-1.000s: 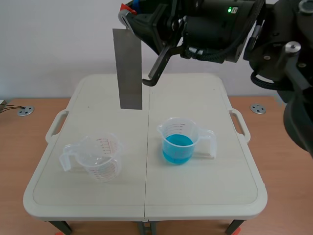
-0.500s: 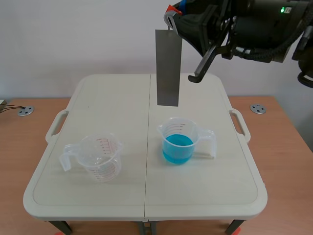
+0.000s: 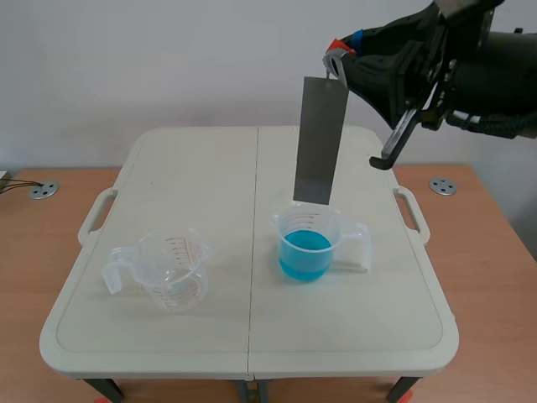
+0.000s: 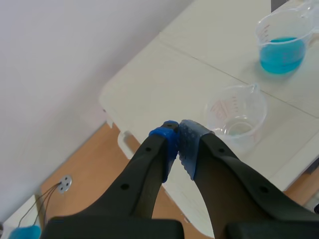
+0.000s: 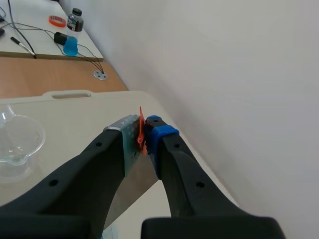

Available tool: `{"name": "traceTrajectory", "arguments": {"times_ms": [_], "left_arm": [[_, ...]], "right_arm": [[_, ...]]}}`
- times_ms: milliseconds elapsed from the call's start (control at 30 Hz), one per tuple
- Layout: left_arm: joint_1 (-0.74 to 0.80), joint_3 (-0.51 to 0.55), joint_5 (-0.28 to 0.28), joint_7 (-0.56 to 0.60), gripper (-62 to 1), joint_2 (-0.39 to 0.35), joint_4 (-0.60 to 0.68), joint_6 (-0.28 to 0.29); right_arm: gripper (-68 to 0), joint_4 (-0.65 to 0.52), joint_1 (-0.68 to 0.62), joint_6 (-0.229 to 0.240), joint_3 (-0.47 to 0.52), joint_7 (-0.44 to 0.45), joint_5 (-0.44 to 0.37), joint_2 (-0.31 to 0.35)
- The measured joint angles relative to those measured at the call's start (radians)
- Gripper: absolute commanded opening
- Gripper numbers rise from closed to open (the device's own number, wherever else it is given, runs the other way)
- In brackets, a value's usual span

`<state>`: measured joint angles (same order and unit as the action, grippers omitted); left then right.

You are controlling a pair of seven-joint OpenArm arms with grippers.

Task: Hold the metal plate by the orange handle, dip it into the blue solution, take it out and point at it, then put the plate back in the beaker on the left.
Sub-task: 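Move the plate over the blue solution, then point at the plate with the left hand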

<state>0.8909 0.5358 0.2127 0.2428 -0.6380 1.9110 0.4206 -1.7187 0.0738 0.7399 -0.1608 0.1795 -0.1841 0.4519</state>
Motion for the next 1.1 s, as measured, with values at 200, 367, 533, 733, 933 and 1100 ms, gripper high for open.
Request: {"name": "traceTrajectory", "arguments": {"times_ms": [200, 367, 533, 733, 933, 1100], "left_arm": [[-0.195, -0.171, -0.002, -0.1, -58.6, -0.008, 0.0, 0.0], [-0.354, -0.316, -0.005, -0.192, -58.6, -0.007, 0.0, 0.0], [-0.509, -0.45, -0.007, -0.246, -58.6, 0.001, -0.027, 0.0], [-0.697, -0.614, -0.038, -0.28, -58.6, 0.03, -0.167, 0.0], [-0.842, -0.722, -0.098, -0.28, -58.6, 0.105, -0.308, 0.0], [-0.925, -0.807, -0.162, -0.28, -58.6, 0.167, -0.411, 0.0]], "right_arm": [[-66.2, -0.002, -0.032, 0.0, 0.029, 0.003, 0.0, 0.0], [-66.2, -0.006, -0.033, 0.0, 0.031, 0.003, 0.0, 0.0], [-66.2, -0.01, -0.033, 0.0, 0.031, 0.003, 0.0, 0.0], [-66.2, -0.01, -0.033, 0.0, 0.031, 0.003, 0.0, 0.0], [-66.2, -0.01, -0.033, 0.0, 0.031, 0.006, 0.0, 0.0], [-66.2, -0.01, -0.033, 0.0, 0.031, 0.007, 0.0, 0.0]]}}
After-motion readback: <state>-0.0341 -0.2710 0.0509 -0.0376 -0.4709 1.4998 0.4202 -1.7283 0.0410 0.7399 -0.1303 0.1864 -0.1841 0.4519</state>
